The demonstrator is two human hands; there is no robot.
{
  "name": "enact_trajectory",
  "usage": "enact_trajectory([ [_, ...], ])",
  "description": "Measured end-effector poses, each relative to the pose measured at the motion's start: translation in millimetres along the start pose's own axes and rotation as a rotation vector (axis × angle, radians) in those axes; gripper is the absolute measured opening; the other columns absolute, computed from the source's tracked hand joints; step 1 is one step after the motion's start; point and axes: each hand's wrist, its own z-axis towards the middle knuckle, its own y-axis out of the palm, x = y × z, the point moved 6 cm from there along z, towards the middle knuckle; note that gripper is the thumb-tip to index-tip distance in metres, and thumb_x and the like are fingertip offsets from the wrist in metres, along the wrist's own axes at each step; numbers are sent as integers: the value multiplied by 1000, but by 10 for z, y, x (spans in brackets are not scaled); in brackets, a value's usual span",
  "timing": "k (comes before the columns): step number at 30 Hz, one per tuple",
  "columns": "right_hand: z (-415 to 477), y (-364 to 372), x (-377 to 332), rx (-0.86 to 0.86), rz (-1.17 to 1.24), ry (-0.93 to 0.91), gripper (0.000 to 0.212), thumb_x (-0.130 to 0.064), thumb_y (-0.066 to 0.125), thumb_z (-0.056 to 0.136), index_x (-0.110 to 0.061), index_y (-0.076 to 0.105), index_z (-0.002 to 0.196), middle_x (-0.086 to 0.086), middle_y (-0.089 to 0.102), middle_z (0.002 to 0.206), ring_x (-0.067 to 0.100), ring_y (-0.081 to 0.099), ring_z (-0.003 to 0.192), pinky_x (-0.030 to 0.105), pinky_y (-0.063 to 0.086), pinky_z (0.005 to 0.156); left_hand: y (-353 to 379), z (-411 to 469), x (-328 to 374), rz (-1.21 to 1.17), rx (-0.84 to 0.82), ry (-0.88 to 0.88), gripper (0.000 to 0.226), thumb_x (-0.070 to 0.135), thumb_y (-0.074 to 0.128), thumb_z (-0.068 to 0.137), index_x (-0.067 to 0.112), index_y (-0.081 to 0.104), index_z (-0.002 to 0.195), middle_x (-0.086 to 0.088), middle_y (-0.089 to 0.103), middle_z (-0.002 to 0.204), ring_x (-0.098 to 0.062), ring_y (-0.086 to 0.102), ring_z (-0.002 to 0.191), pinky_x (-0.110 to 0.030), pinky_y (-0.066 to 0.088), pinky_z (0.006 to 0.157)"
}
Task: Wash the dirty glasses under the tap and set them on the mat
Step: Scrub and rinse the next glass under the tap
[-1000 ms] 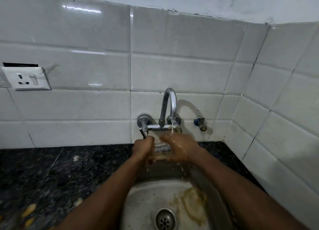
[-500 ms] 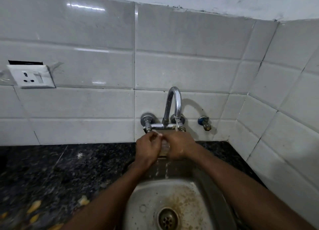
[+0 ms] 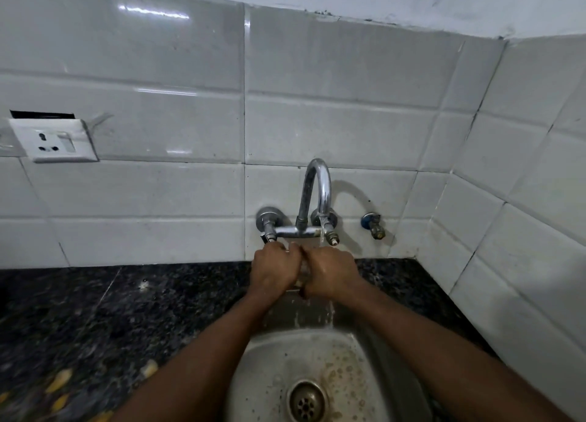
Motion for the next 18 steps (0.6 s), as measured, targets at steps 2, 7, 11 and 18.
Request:
enact_trajectory([
  [2,-13,37,-31,148,-89,11,82,-51,77,67,-29,41,138,-1,63,125,22,59,114,47,39,105,30,61,-36,-4,-35,-157,42,45,42,94,10,66,93,-9,67,94,-27,63,86,-31,48,73],
  [7,-39,-49,77,-118,428,-14,54,-32,84,68,-24,59,116,-3,68,104,16,65,97,36,53,91,-70,-98,242,-50,83,334,45,53,44,94,16,69,107,1,72,95,-14,65,82,-30,52,75],
  [11,-115,12,-72,11,159,20,83,-38,83,66,-23,42,136,-1,64,113,19,63,95,31,52,80,57,89,35,117,-71,30,48,44,41,98,5,69,98,-16,72,101,-31,66,92,-30,47,74],
  [18,10,123,46,22,776,48,106,-33,84,62,-46,20,145,-1,65,120,17,68,98,31,57,82,122,-31,-140,-602,-163,-261,75,76,25,92,18,73,96,-11,76,90,-24,73,81,-40,60,76],
])
